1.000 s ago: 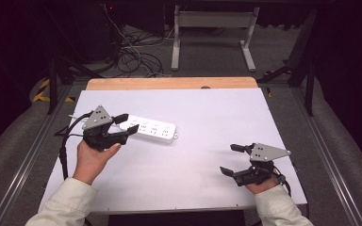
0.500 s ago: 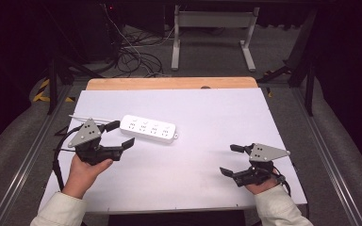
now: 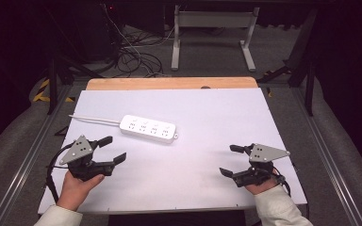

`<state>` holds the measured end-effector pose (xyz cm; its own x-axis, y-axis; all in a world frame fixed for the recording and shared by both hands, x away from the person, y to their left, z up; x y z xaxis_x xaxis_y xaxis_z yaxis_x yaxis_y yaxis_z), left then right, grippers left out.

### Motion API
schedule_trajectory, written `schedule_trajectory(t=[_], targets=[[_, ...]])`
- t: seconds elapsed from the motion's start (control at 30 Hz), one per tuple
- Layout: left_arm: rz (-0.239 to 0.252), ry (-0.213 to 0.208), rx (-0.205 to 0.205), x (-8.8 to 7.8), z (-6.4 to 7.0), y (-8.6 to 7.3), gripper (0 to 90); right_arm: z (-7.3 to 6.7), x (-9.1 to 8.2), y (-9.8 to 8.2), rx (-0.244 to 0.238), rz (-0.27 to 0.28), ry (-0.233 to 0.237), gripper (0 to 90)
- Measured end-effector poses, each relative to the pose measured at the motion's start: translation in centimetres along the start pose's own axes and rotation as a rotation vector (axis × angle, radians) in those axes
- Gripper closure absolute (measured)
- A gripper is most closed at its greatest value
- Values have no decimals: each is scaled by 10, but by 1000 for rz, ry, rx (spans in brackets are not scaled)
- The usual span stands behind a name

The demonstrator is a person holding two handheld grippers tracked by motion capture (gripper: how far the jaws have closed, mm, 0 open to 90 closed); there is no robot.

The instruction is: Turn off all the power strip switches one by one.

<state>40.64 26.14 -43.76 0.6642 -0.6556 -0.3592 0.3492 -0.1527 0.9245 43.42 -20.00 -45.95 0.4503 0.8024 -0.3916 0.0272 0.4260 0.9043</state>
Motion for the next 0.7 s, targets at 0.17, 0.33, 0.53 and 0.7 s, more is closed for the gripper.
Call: schedule_trajectory(t=[0.17, 0.33, 0.53, 0.7], targets=[[20, 59, 4, -5, -1, -13, 232, -1, -2, 1, -2, 19, 12, 115], [-2, 94, 71, -4, -1, -27, 222, -1, -2, 1, -3, 19, 16, 111], [-53, 75, 49, 0, -4, -41, 229, -1, -2, 1, -4, 20, 22, 111], [-87, 69, 9, 1, -7, -49, 242, -1, -2, 1, -4, 19, 25, 110]])
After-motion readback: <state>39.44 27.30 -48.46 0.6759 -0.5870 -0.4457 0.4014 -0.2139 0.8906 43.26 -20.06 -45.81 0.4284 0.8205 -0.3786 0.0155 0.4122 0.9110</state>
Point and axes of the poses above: each handheld gripper's, and its own axes: x roughly forward along the jaws, y roughly out of its top, z roughly to its right, the point moved 3 cm from there along x, roughly forward along the jaws, and after that the axes turned 8 degrees about -x, right-handed, at the moved point
